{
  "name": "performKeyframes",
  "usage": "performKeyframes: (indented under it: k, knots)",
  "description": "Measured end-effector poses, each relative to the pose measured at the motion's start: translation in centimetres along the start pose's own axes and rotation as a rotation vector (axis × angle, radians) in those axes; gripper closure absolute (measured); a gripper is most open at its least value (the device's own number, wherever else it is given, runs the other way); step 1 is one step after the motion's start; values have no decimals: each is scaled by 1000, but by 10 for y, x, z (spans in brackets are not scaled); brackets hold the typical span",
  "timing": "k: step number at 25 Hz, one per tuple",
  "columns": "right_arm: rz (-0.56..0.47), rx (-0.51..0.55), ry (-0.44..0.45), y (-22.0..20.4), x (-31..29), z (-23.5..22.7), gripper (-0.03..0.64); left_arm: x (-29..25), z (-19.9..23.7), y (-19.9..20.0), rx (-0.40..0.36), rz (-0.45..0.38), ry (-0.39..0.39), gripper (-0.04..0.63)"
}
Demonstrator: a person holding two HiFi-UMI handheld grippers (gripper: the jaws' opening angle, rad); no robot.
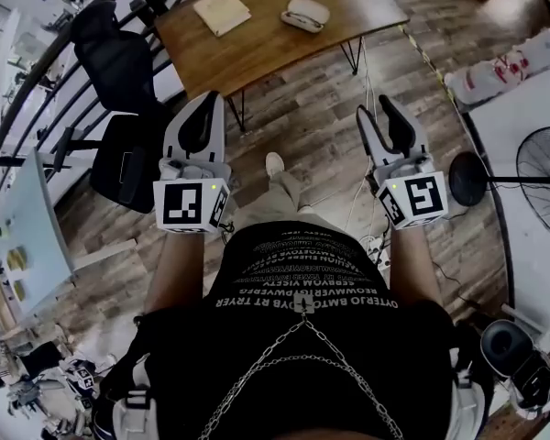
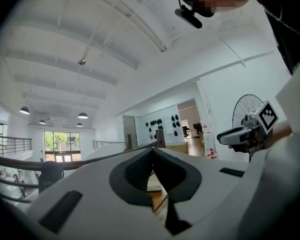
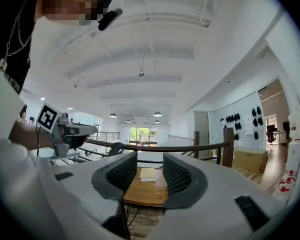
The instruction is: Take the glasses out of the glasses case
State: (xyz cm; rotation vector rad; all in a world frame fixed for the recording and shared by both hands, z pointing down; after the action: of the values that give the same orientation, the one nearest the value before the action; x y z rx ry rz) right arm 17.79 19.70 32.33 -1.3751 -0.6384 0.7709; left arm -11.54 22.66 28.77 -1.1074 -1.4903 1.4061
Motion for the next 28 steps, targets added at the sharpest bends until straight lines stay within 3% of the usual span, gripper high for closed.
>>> performKeyframes:
  k: [17, 28]
  knots:
    - [21, 8, -35, 5, -47, -23, 463, -72, 20, -3, 35, 12, -83, 571]
    - [29, -5, -25, 8, -93, -46, 463, -118, 47, -15, 69, 41, -77, 571]
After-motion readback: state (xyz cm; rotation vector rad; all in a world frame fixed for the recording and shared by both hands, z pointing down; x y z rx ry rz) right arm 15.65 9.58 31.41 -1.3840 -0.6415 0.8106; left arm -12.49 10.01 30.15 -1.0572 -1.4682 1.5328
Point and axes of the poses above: the fingertips, and each gripper's own axes: x backward along the fingers, z to its left, y out of its top, the point moved 7 cm from there along x, backward along the fingers, and after that the axes turned 4 degrees about x, right-handed, at the moved point
